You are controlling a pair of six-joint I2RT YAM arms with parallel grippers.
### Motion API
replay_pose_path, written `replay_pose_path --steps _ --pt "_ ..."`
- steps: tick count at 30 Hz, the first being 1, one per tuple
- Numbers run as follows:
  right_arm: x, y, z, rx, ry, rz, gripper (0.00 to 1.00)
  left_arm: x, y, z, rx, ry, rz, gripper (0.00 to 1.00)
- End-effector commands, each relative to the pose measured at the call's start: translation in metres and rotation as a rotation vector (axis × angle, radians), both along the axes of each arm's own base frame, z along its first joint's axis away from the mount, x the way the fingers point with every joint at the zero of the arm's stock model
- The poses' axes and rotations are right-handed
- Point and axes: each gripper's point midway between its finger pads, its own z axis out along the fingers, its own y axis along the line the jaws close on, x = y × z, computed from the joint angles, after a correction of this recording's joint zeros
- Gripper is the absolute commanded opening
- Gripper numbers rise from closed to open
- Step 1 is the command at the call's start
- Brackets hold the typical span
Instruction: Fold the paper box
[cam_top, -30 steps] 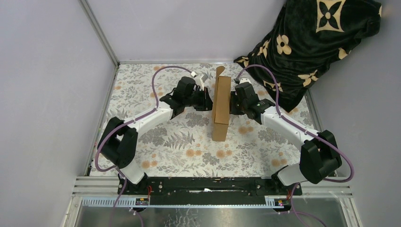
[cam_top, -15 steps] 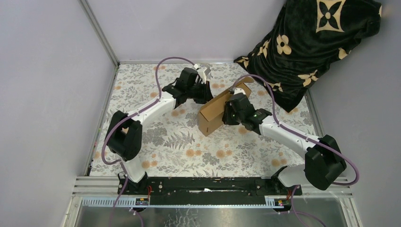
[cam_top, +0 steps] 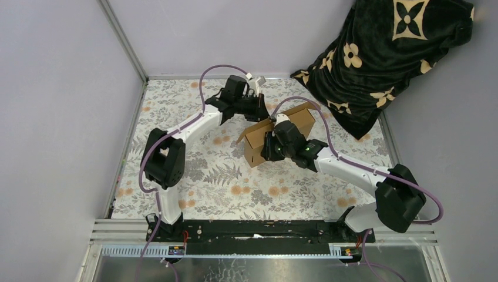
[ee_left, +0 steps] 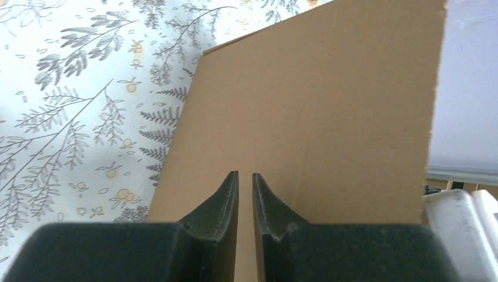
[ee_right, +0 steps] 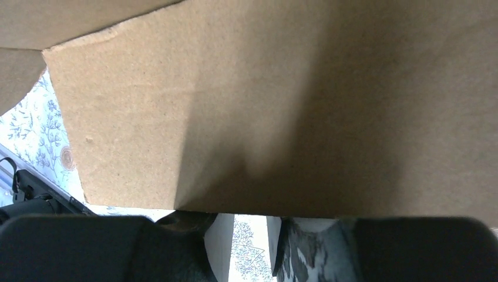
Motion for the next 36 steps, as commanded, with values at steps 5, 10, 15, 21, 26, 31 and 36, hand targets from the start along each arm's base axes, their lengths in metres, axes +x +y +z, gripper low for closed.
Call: replay_pose_path --steps 5,10,15,21,26,31,36 --pt "0.008 -0.01 0.048 -0.03 -0.138 0.01 0.41 0.031 0.034 0.013 -0.05 -0.025 0.036 0.21" --pt "0.005 -0.017 0.08 -0.032 -0.194 0.037 0.44 0.038 0.044 0.017 -0.057 -0.029 0.053 0.21" --pt "0.009 -0.032 0.121 -0.046 -0.325 0.027 0.45 0.039 0.043 0.019 -0.064 -0.03 0.048 0.21" --pt "0.037 -0.045 0.132 -0.152 -0.473 -0.024 0.46 0.04 0.039 0.018 -0.096 -0.015 0.032 0.21" --pt "0.054 -0.04 0.124 -0.171 -0.536 -0.034 0.45 0.038 0.037 0.017 -0.103 -0.008 0.024 0.21" --pt "0.065 -0.035 0.121 -0.179 -0.563 -0.048 0.44 0.037 0.037 0.017 -0.104 -0.007 0.02 0.21" --pt "0.071 -0.033 0.108 -0.193 -0.54 -0.045 0.44 0.036 0.036 0.015 -0.112 -0.001 0.014 0.21"
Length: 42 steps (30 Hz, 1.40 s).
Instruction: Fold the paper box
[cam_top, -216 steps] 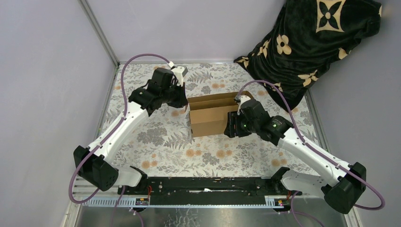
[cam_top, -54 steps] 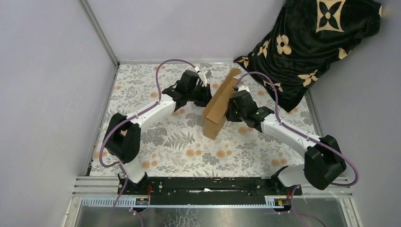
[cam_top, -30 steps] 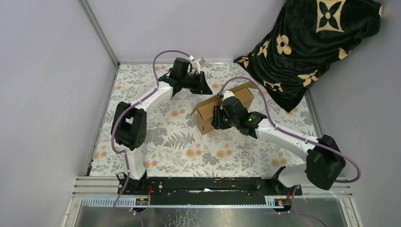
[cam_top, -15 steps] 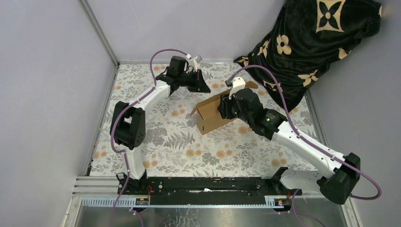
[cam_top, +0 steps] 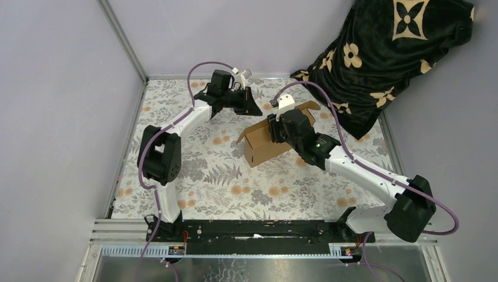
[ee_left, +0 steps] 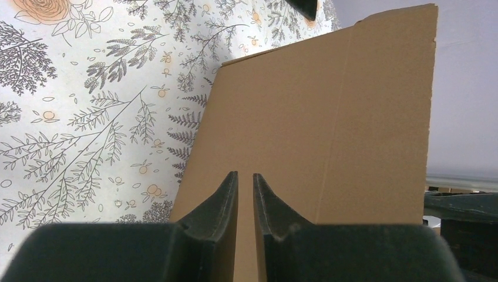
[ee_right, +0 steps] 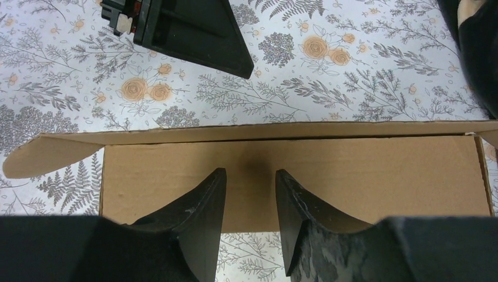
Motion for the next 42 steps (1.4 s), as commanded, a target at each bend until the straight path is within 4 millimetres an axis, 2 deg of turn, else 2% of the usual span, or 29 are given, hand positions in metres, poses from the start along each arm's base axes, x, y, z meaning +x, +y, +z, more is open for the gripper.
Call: replay_pose_path --steps 1,10,14,17,20,27,29,31,36,38,40,42 --pt "0.015 0.003 0.01 0.026 -0.056 -0.024 0.44 0.006 -0.008 0.011 -0.045 -0.04 -0.023 0.21" --pt "0.009 0.004 -0.027 0.041 0.018 -0.021 0.44 0.005 -0.011 0.008 -0.05 -0.036 -0.035 0.21" --pt "0.008 0.003 -0.026 0.045 0.019 -0.024 0.44 0.005 -0.012 0.008 -0.051 -0.037 -0.04 0.21" --pt "0.009 0.002 -0.011 0.06 -0.007 -0.028 0.45 0.005 -0.013 0.008 -0.051 -0.037 -0.041 0.21" --pt "0.011 0.001 0.017 0.092 -0.055 -0.033 0.46 0.006 -0.013 0.008 -0.052 -0.038 -0.039 0.21" --pt "0.012 -0.012 0.065 0.121 -0.099 -0.041 0.51 0.009 -0.01 0.01 -0.04 -0.041 -0.03 0.21" --pt "0.013 -0.024 0.07 0.124 -0.1 -0.068 0.52 0.011 -0.004 0.011 -0.032 -0.044 -0.013 0.21" --pt "0.018 -0.046 0.069 0.135 -0.088 -0.124 0.54 0.014 0.008 0.012 -0.016 -0.045 0.031 0.21" --pt "0.033 -0.128 0.051 0.223 -0.039 -0.327 0.56 0.021 0.065 0.018 0.024 -0.033 0.266 0.27" --pt "0.038 -0.162 0.044 0.27 -0.02 -0.424 0.58 0.015 0.086 0.02 0.05 -0.036 0.349 0.27" --pt "0.043 -0.186 0.036 0.32 0.007 -0.492 0.59 0.006 0.105 0.019 0.089 -0.045 0.425 0.28" --pt "0.049 -0.214 0.025 0.367 0.039 -0.58 0.59 -0.01 0.115 0.029 0.086 -0.064 0.472 0.29"
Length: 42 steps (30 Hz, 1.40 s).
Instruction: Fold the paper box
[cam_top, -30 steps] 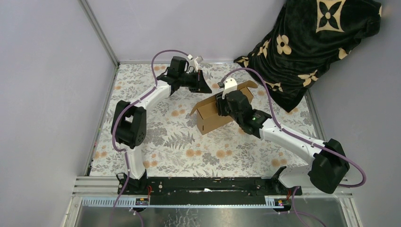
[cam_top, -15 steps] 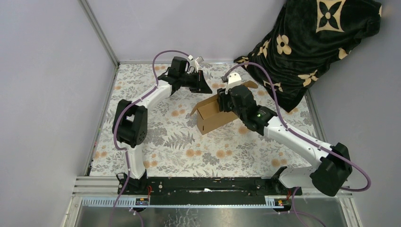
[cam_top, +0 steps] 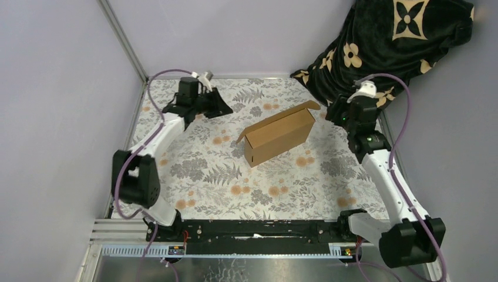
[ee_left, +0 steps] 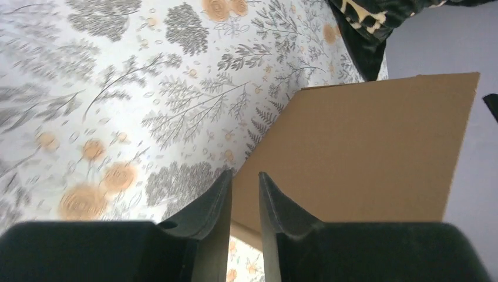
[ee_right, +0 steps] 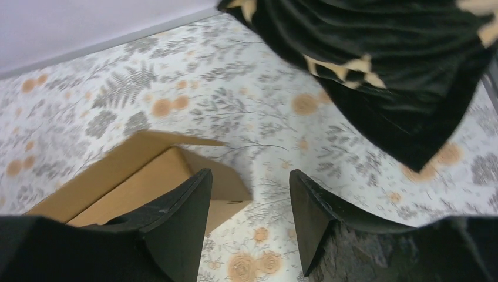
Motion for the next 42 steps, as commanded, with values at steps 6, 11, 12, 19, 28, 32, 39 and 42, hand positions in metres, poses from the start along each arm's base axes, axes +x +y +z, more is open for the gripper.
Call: replay_pose_path --steps 6,11,12,19,28,32,39,42 --pt "0.019 -0.055 -0.058 0.304 0.12 -0.13 0.6 -0.065 0.036 0.021 -0.035 -0.061 0.213 0.3" --pt "0.034 -0.062 -0.083 0.373 0.117 -0.133 0.6 -0.109 0.043 -0.003 -0.085 -0.028 0.25 0.3" --pt "0.037 -0.061 -0.086 0.388 0.119 -0.127 0.6 -0.115 0.045 -0.007 -0.091 -0.023 0.258 0.29" --pt "0.046 -0.049 -0.096 0.459 0.108 -0.054 0.6 -0.142 0.038 -0.02 -0.23 -0.02 0.308 0.29" --pt "0.038 -0.027 -0.107 0.535 0.129 0.049 0.59 -0.144 0.001 -0.019 -0.361 -0.026 0.282 0.31" --pt "0.033 -0.017 -0.111 0.561 0.151 0.108 0.59 -0.138 -0.012 -0.017 -0.373 -0.039 0.277 0.31" --pt "0.032 -0.007 -0.115 0.595 0.17 0.161 0.59 -0.134 -0.028 -0.026 -0.376 -0.022 0.281 0.31" --pt "0.031 -0.003 -0.116 0.611 0.178 0.183 0.59 -0.13 -0.028 -0.031 -0.368 -0.022 0.299 0.31"
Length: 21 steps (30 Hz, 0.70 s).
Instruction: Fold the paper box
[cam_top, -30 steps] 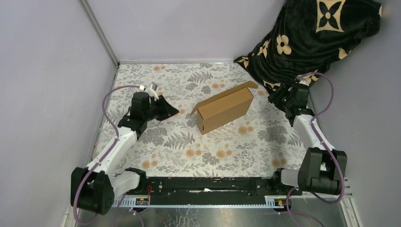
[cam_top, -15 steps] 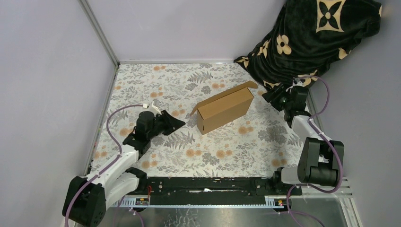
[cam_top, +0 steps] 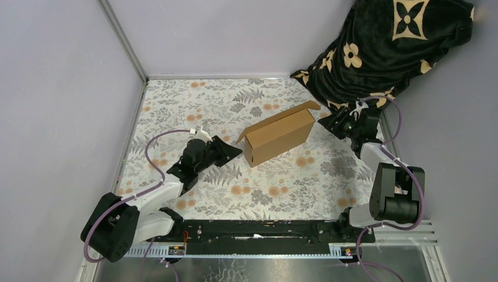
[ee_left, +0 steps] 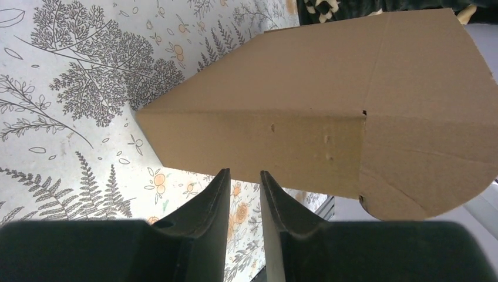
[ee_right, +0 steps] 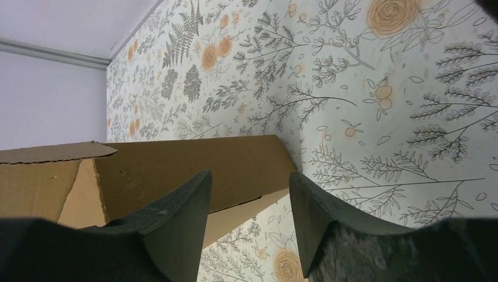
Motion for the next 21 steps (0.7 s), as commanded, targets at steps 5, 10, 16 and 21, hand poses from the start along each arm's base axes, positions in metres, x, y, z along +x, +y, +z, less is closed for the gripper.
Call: replay_pose_path --steps 5,10,16,21 --pt "0.0 0.012 0.007 0.057 -0.045 0.069 0.58 0.028 -0.004 0.017 -0.038 -0.095 0.079 0.31" --pt "-0.002 0.018 0.005 0.06 -0.043 0.091 0.58 0.037 -0.009 0.016 -0.032 -0.094 0.082 0.31" --pt "-0.006 0.027 0.005 0.051 -0.041 0.118 0.58 0.047 -0.012 0.02 -0.029 -0.103 0.09 0.31" --pt "-0.009 0.033 0.005 0.048 -0.041 0.136 0.58 0.055 -0.013 0.019 -0.006 -0.108 0.102 0.31"
